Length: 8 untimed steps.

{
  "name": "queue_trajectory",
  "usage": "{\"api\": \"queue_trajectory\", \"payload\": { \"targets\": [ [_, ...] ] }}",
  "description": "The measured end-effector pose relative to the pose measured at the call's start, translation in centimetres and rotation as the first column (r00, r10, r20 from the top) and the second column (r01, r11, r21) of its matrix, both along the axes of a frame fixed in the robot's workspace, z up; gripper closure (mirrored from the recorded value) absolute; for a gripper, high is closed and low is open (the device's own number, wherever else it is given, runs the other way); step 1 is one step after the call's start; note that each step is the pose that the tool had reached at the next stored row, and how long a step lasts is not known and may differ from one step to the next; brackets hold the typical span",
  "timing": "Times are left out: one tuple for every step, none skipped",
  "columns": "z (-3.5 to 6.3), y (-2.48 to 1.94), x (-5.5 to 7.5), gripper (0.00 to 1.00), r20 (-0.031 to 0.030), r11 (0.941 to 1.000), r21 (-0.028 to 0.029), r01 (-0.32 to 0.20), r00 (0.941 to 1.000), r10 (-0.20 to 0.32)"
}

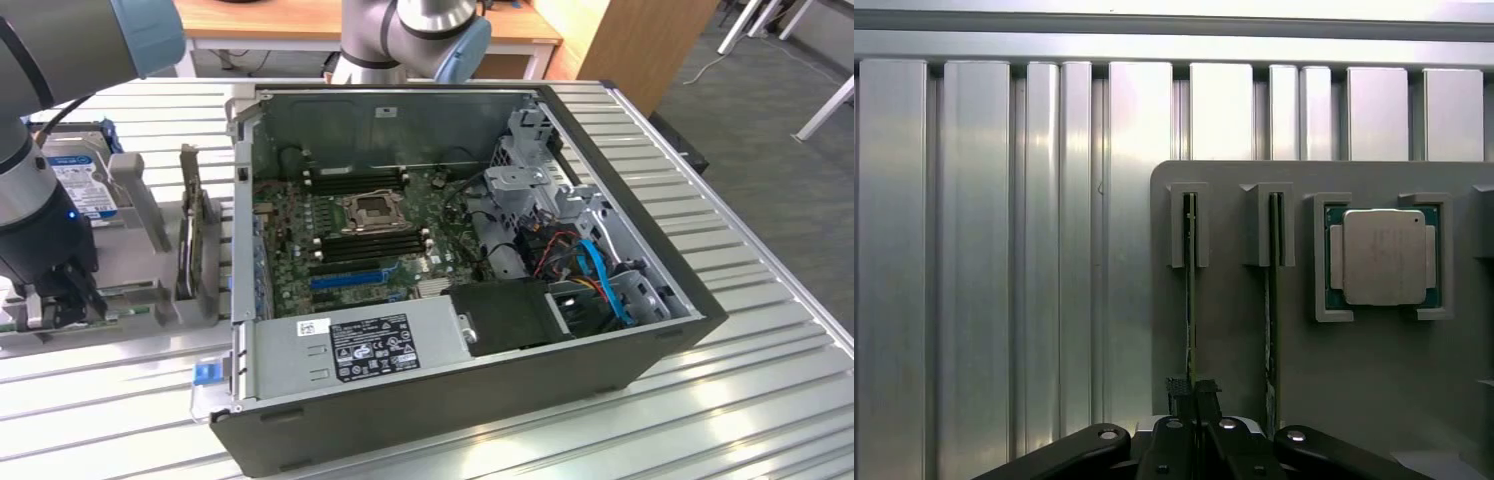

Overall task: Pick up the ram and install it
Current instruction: 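Pick up the ram and move it above insertion slot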

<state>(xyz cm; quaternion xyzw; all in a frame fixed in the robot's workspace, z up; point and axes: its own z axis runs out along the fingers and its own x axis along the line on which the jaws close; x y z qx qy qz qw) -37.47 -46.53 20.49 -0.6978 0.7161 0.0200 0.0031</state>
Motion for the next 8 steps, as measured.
{"api": "queue_trajectory", "payload": {
  "targets": [
    [0.09,0.00,0.0,0.88,0.0002,1.0000,0.0001,0.000,1.0000,0.000],
    [0.21,0.00,0.0,0.88,0.0002,1.0000,0.0002,0.000,1.0000,0.000],
    [0.33,0.00,0.0,0.88,0.0003,1.0000,0.0002,0.000,1.0000,0.000],
    [0.46,0.00,0.0,0.88,0.0002,1.0000,0.0002,0.000,1.0000,0.000],
    [0.60,0.00,0.0,0.88,0.0003,1.0000,0.0002,0.000,1.0000,0.000],
    [0.76,0.00,0.0,0.88,0.0002,1.0000,0.0002,0.000,1.0000,0.000],
    [0.92,0.00,0.0,0.88,0.0003,1.0000,0.0002,0.000,1.0000,0.000],
    [1.10,0.00,0.0,0.88,0.0003,1.0000,0.0003,0.000,1.0000,0.000]
  ]
}}
